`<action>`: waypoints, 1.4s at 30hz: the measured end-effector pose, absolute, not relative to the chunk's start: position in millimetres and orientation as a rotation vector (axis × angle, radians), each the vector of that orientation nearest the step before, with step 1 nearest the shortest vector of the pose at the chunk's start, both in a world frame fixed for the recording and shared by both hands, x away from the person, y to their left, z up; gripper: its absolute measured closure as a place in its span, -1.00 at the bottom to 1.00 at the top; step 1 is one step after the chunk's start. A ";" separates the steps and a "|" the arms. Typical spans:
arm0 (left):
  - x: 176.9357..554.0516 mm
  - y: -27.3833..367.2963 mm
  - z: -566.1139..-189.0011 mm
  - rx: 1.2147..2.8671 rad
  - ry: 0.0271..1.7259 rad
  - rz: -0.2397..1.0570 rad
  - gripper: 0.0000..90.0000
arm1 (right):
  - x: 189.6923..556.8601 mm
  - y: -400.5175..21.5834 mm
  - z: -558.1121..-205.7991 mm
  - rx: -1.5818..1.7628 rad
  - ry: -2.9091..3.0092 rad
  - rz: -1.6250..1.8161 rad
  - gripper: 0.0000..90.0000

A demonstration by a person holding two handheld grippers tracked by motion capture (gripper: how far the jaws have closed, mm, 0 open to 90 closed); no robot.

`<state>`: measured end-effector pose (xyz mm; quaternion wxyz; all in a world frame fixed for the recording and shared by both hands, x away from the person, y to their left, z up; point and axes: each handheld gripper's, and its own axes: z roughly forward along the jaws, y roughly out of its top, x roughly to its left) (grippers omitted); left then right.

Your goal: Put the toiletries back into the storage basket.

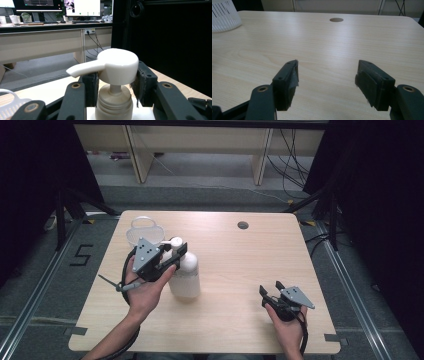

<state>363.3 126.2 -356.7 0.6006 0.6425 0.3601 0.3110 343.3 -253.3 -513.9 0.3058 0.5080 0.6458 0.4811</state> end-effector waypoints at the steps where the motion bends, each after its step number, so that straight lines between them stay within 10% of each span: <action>1: 363.7 127.1 -356.4 1.489 0.838 0.723 0.32 | 343.3 -253.3 -513.9 1.345 1.709 1.274 -0.22; 42: 371.2 155.1 -344.4 1.455 0.893 0.799 0.31 | 343.6 -253.9 -514.1 1.340 1.705 1.268 -0.22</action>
